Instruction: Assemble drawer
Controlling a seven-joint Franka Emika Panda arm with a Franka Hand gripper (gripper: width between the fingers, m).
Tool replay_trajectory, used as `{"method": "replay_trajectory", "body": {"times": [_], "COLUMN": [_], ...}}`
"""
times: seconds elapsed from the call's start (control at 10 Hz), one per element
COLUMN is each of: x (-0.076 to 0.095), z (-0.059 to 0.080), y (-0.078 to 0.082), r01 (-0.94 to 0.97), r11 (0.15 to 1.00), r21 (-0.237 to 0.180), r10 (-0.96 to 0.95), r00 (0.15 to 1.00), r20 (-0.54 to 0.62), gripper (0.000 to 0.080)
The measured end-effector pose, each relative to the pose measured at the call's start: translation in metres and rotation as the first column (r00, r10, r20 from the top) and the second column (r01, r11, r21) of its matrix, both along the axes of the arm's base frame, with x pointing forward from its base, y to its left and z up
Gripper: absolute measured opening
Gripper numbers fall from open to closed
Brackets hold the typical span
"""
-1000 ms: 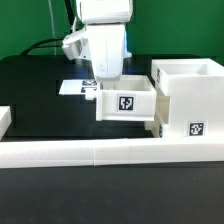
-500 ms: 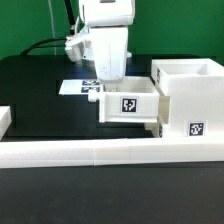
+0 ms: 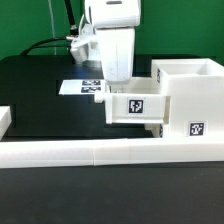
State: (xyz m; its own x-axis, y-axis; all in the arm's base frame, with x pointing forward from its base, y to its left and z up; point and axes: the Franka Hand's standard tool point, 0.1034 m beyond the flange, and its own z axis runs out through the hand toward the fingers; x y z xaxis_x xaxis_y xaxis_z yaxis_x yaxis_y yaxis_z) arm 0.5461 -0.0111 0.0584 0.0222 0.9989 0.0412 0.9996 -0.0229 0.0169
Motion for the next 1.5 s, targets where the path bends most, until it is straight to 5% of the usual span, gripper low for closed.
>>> {"method": "replay_trajectory", "body": {"times": [1.5], "x": [-0.0014], "z": [-0.0015], "y": [0.0096], "r01": [-0.009], "r11": [1.000], "r21": [0.005], "r10": [0.009], "r00": [1.000], "r20": [-0.001], "gripper": [0.0042]}}
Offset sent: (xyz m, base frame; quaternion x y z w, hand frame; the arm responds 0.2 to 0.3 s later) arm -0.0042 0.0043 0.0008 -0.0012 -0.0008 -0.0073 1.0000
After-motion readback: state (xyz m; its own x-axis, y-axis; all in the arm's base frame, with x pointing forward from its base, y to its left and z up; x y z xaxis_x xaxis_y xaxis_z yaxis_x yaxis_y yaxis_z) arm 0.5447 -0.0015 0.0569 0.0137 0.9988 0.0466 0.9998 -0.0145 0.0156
